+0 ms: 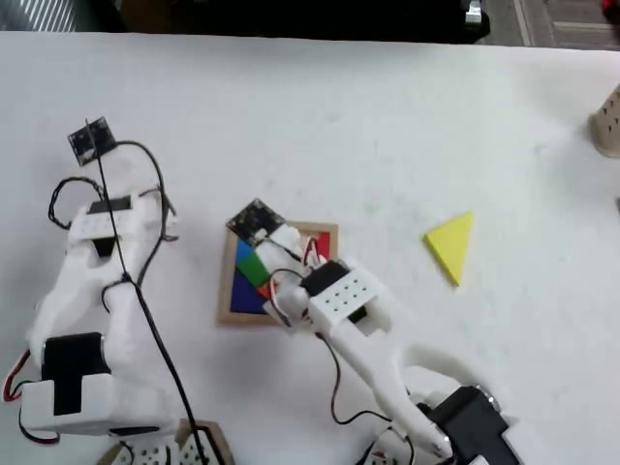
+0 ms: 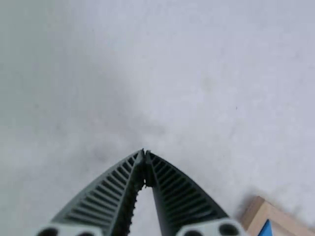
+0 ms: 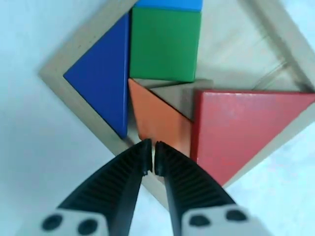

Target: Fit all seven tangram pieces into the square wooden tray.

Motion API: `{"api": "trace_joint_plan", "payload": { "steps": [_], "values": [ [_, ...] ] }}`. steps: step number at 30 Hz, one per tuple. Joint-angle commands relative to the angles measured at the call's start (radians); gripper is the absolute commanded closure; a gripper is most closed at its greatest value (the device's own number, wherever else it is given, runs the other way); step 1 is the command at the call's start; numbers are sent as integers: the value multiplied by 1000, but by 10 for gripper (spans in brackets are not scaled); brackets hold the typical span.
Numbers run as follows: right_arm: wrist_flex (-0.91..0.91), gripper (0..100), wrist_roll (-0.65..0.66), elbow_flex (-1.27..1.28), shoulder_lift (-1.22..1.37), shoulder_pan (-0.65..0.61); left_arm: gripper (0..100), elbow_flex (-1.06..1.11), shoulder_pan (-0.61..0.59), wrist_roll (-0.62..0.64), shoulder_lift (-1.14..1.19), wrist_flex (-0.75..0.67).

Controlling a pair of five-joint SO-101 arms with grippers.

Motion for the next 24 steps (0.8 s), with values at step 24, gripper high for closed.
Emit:
{"api": "trace_joint_plan", "payload": {
  "steps": [24],
  "values": [
    [45,981,106,9,18,-58,978,-41,-12,8,-39,-20]
  ]
}}
